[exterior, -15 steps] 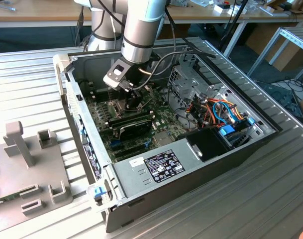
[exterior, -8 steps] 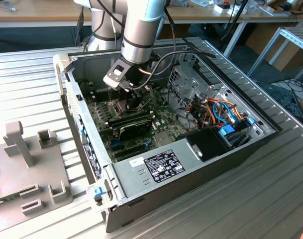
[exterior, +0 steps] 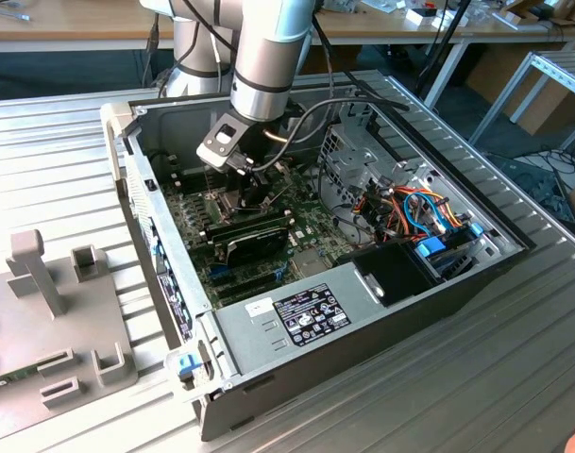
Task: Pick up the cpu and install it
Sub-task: 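Place the cpu into insertion slot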
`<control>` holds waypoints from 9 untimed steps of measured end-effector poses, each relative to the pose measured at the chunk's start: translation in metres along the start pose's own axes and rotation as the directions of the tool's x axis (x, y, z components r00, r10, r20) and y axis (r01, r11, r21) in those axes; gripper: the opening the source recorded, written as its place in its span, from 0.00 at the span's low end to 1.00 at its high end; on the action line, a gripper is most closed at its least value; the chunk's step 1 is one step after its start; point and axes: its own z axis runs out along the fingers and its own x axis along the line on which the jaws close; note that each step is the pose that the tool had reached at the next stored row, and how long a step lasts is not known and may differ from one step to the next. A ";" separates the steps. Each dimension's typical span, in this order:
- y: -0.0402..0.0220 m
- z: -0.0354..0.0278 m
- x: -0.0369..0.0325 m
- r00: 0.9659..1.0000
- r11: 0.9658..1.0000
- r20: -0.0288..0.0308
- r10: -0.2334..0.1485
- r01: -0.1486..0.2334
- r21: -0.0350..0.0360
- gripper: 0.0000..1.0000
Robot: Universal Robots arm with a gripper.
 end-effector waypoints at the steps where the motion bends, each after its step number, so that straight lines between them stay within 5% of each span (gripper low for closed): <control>1: 0.0000 0.0000 0.0000 1.000 1.000 0.000 0.000 0.000 0.000 0.55; 9: 0.0017 0.0004 0.0001 1.000 1.000 0.000 0.000 0.000 0.000 0.55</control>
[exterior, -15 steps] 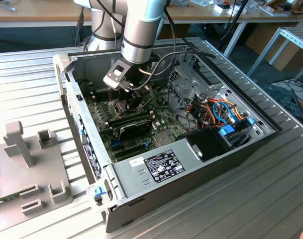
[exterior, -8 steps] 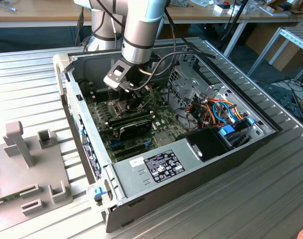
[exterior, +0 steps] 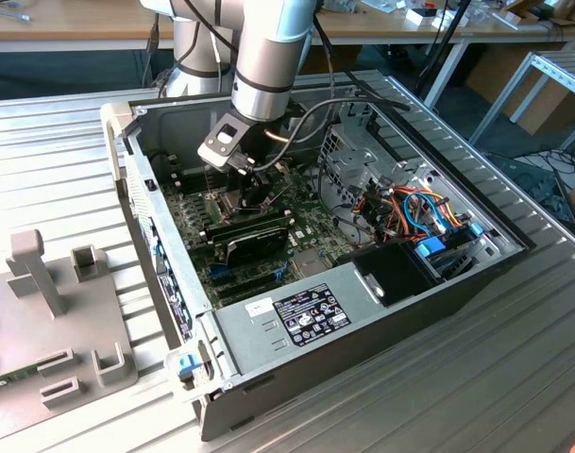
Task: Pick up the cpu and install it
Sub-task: 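Place the cpu into insertion slot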
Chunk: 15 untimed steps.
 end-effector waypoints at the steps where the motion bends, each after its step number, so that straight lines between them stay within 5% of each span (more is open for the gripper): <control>1: 0.0000 0.0000 0.0000 1.000 1.000 0.000 0.000 0.000 0.000 0.55; 15: 0.0002 0.0017 0.0000 1.000 1.000 0.000 0.000 0.000 0.000 0.55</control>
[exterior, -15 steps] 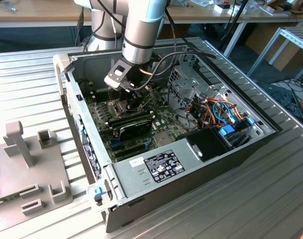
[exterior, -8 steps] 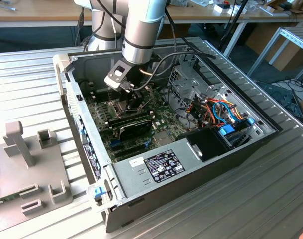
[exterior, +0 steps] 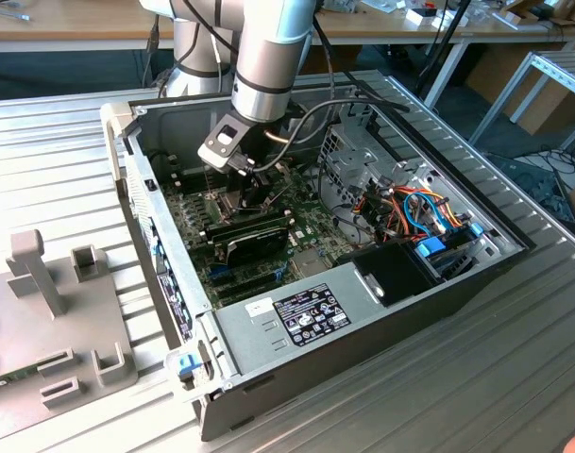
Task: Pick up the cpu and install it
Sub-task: 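Place the cpu into insertion slot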
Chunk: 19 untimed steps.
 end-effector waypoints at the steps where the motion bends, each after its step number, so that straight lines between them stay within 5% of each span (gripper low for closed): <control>1: 0.0000 0.0000 0.0000 1.000 1.000 0.000 0.000 0.000 0.000 0.55; 9: 0.0001 0.0011 0.0000 1.000 1.000 -0.001 0.000 0.000 0.000 0.55; 19: 0.0001 0.0015 0.0000 1.000 1.000 -0.009 -0.002 0.002 0.000 0.55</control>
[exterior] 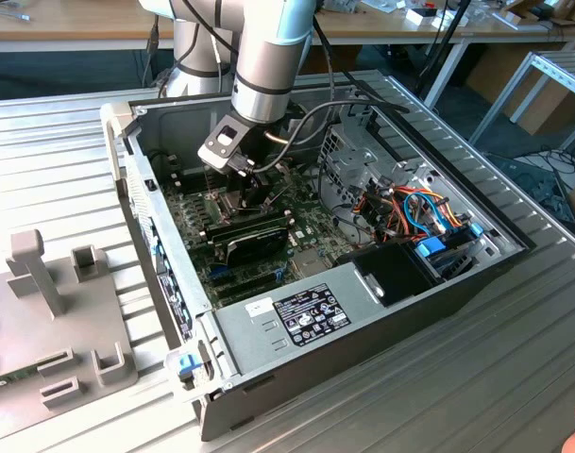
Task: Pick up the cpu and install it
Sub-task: 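Place the cpu into insertion slot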
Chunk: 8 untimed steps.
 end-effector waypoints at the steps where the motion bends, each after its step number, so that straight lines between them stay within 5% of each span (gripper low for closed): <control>1: 0.0000 0.0000 0.0000 1.000 1.000 0.000 0.000 0.000 0.000 0.55; 8: 0.0001 0.0008 0.0001 1.000 1.000 -0.001 -0.002 0.002 0.000 0.55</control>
